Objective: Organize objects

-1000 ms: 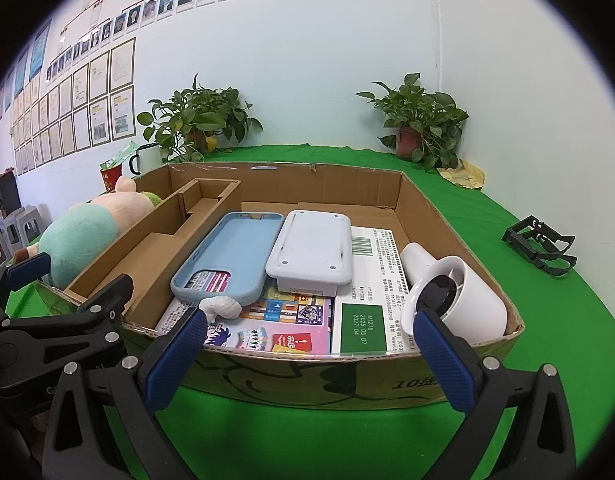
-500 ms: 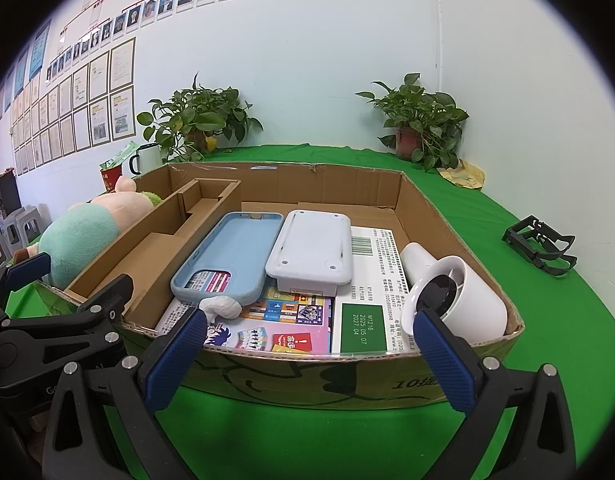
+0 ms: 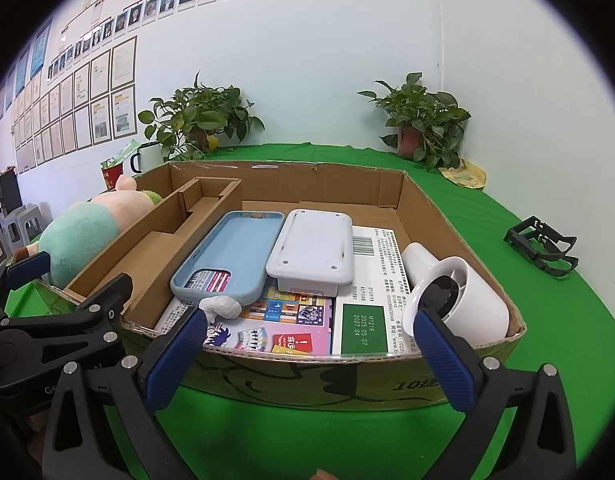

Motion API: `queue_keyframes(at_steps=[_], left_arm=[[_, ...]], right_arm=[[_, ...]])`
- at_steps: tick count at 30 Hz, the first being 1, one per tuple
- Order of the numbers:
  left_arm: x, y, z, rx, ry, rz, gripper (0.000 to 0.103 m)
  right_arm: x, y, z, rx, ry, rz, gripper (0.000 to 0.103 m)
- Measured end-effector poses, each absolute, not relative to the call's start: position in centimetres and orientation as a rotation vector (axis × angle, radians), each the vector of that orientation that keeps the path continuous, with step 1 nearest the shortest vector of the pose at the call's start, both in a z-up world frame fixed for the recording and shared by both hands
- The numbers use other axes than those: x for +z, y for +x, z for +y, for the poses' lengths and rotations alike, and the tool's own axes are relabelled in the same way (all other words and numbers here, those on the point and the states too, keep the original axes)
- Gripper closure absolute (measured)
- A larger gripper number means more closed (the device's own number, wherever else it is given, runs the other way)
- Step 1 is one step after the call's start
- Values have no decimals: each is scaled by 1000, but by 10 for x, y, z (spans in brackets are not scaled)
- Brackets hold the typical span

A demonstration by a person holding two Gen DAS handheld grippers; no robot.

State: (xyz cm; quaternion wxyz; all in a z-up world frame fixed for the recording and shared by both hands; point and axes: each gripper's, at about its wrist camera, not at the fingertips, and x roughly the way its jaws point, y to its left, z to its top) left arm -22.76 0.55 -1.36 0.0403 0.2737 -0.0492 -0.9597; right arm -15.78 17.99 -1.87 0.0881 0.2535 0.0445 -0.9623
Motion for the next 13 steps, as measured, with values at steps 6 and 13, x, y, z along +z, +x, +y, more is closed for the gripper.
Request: queue_keyframes(at_steps=[6,13], left_arm=[[-13,-227,6,-2941,839,-150,0],[-13,-227,6,-2939,838,-153,0]], right_arm=[[-18,-157,180,-2865,755,132,0],[-18,-157,180,-2865,754,132,0]])
